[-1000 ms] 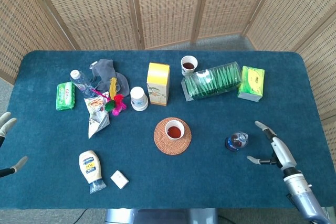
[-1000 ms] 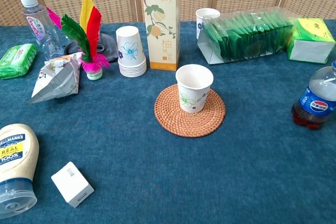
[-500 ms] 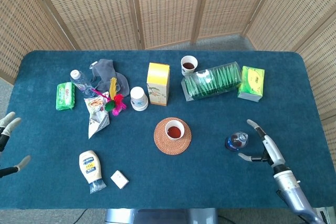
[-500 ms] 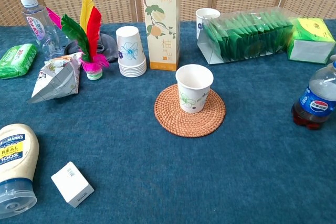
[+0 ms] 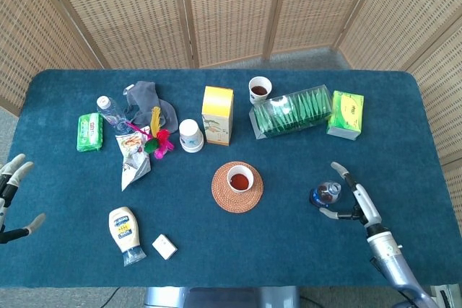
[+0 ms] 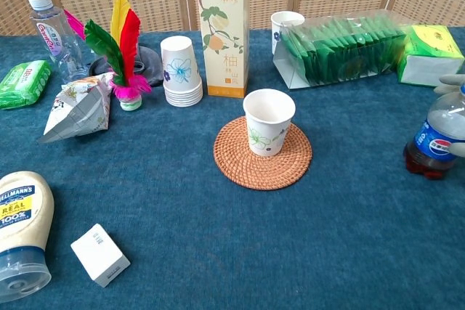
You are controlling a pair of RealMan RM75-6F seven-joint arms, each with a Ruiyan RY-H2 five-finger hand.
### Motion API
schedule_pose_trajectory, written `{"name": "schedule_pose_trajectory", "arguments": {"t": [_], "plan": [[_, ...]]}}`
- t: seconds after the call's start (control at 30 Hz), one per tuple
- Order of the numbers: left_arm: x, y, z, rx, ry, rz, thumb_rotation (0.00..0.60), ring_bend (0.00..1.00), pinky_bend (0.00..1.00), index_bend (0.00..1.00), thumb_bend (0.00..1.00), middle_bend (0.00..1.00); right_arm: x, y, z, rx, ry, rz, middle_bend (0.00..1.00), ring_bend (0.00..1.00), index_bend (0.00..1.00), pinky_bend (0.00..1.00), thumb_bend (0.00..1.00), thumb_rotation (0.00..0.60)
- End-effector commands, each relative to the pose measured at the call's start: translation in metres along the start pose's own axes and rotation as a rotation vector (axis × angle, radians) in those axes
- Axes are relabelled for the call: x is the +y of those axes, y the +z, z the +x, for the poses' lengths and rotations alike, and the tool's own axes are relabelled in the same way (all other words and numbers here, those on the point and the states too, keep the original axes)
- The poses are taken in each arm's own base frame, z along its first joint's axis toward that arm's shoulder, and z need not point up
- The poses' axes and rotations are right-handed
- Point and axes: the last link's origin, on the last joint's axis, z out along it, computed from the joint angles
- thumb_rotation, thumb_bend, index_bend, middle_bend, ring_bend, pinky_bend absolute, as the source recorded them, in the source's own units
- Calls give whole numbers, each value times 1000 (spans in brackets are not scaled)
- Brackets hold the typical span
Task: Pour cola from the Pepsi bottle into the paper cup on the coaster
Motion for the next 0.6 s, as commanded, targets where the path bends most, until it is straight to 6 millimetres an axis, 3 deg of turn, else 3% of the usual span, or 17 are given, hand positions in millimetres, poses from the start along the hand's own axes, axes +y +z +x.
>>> {"name": "schedule_pose_trajectory", "arguments": {"t": [0.03,0.6], "plan": [[-1,1,0,-1,1,3,600,0,0,0,290,0,1,3,-3,11,24,12,0,0,0,0,0,600],[-3,4,0,-1,2,13,600,0,0,0,290,0,11,6,-18,45,64,40,0,0,0,0,0,600]]}}
